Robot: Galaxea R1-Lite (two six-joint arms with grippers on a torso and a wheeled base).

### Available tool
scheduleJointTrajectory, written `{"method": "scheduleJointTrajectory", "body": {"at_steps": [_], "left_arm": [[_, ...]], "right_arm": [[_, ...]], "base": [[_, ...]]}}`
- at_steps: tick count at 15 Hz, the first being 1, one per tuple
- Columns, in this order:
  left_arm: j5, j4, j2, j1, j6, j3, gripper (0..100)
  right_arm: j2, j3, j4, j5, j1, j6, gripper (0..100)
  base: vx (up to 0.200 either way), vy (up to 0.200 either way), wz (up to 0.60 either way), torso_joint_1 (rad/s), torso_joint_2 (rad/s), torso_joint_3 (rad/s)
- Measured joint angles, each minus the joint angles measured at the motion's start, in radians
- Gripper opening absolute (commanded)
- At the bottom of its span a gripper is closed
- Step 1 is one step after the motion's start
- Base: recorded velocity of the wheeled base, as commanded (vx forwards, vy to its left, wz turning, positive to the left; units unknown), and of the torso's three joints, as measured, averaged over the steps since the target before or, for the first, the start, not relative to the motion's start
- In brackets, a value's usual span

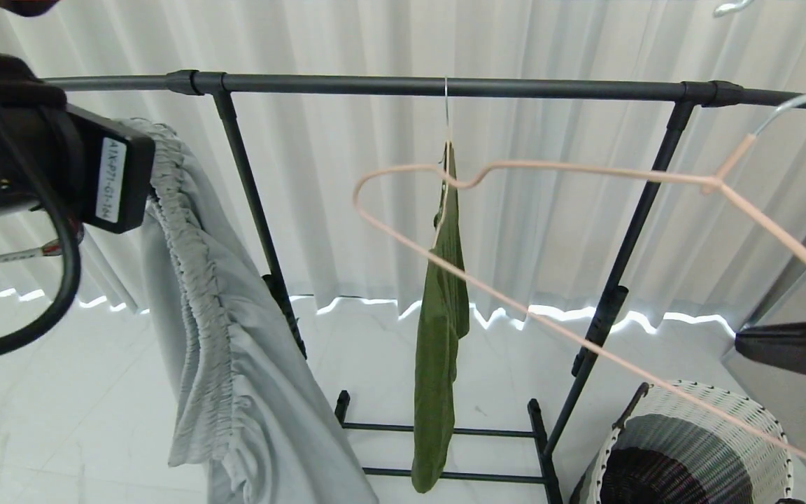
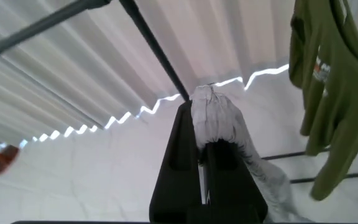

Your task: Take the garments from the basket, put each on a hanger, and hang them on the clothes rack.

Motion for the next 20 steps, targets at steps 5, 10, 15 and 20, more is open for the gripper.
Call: {"method": "scheduleJointTrajectory", "body": {"at_steps": [5,10,15,20], "left_arm": [[0.0,-0.003,0.122,0.016,-0.169,-0.092,0],[0.0,-0.003,0.164,0.012,-0.191,-0.135,0],[0.0,-0.003,0.169,0.003,-0.191,-0.136,0],[0.001,-0.003,0.173,-0.014,-0.202,-0.129,0]], "right_arm": [[0.017,0.01,0.02,0.002,0.118,0.001,0],[0.072,0.01,-0.007,0.001,0.127,0.002,0],[0.129,0.008,-0.074,-0.074,0.125,0.052,0],[0.19,-0.004,-0.187,-0.108,0.125,0.123,0]], "base": [[0.0,0.0,0.0,0.0,0.0,0.0],[0.0,0.0,0.0,0.0,0.0,0.0],[0.0,0.0,0.0,0.0,0.0,0.0],[0.0,0.0,0.0,0.0,0.0,0.0]]}}
